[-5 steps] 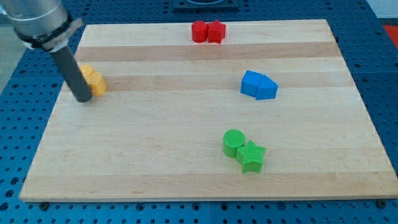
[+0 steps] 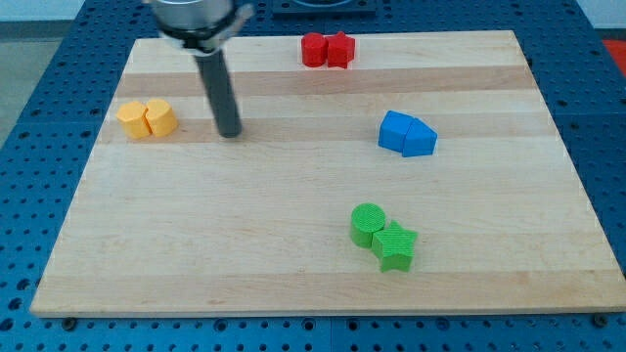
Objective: Move your arm to the bottom right of blue triangle
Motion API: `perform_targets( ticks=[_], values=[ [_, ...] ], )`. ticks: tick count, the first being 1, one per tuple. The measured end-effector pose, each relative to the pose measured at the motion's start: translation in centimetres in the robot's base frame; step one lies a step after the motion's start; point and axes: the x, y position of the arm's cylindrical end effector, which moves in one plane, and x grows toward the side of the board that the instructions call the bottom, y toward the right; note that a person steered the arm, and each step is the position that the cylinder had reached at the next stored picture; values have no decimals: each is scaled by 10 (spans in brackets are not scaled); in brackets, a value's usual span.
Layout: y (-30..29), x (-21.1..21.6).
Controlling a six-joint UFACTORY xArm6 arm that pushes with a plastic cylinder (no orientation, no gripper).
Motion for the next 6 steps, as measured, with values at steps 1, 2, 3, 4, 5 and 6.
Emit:
perform_targets(
  ticks=[1,2,3,4,5,6],
  values=[
    [31,29],
    [105,49],
    [182,58],
    [243,58],
    [280,52],
    [287,41]
  ],
)
